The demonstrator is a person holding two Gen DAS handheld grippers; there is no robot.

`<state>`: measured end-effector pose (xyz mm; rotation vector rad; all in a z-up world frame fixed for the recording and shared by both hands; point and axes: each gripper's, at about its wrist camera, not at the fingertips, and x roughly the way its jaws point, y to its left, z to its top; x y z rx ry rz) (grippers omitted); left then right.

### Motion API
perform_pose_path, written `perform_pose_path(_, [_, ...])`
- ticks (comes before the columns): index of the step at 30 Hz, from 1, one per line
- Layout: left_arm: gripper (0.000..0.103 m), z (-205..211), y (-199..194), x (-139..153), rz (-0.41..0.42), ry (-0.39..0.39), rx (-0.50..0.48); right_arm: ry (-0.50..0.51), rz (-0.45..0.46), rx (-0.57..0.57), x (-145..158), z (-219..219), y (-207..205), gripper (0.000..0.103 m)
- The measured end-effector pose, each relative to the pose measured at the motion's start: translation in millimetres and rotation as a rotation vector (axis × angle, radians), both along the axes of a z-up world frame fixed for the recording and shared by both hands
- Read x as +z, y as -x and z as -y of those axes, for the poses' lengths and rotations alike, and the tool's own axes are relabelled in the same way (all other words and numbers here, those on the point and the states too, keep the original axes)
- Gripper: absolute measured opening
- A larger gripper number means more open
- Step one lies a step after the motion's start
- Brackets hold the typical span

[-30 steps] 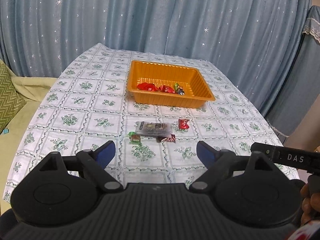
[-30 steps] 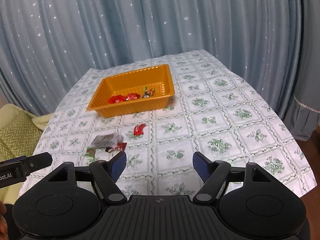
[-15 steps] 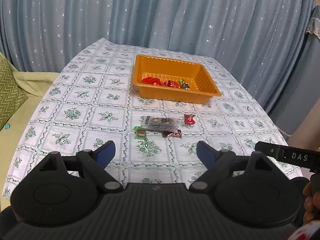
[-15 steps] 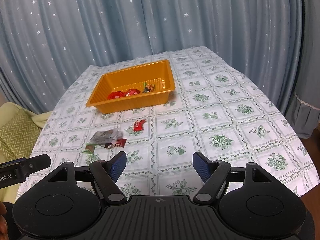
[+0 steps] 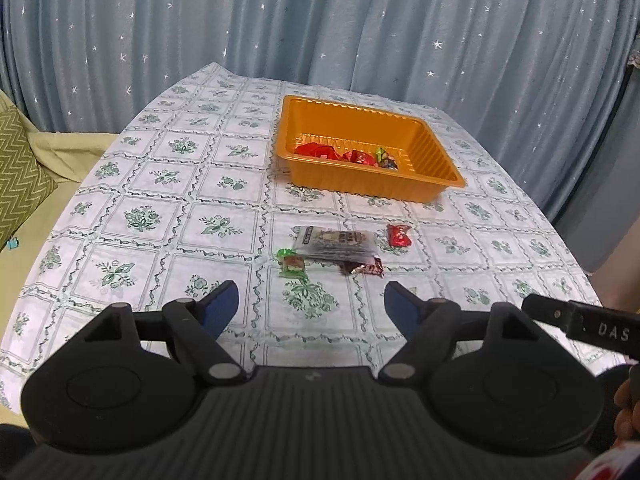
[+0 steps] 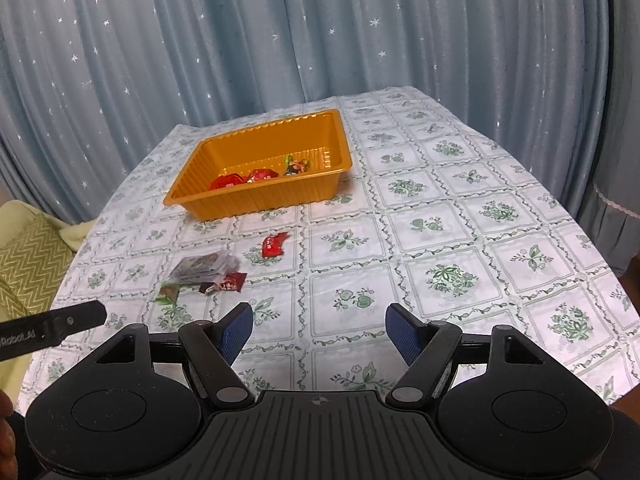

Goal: Organize snacks
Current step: 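Grasp the green-wrapped candy with the left gripper while the right gripper grasps the small red candy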

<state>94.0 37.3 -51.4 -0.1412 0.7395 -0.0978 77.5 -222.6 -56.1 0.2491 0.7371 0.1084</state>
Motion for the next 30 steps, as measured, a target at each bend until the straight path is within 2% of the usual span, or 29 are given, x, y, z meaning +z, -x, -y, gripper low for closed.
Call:
perform_pose_path(14, [0.060, 7.2, -63.9, -53.5, -0.015, -0.058, -0.005, 0.005, -0.032, -0.004, -40.0, -4.8, -45.9, 0.073])
perform_pose_path(19, [0.047, 9.3, -83.6, -73.0, -0.025, -0.085, -0.013, 0.012, -0.048, -0.005, -53.6, -5.6, -58.7, 0.073])
perform_pose_path(24, [0.039, 10.2, -95.4, -84.9, -0.032, -0.097, -0.012, 0.014, -0.060, 0.002, -62.9, -8.4, -69.6, 0.073])
perform_pose_path(28, [0.023, 9.7, -96.6, -89.0, -0.027, -0.099, -0.015, 0.016, -0.064, 0.010, -67.4, -13.0, -75.8, 0.073])
perform_pose_path(30, [0.023, 8.6, -96.0, -90.4, -0.030, -0.102, -0.015, 0.017, -0.064, 0.016, -68.4, -14.9, -78.9, 0.073])
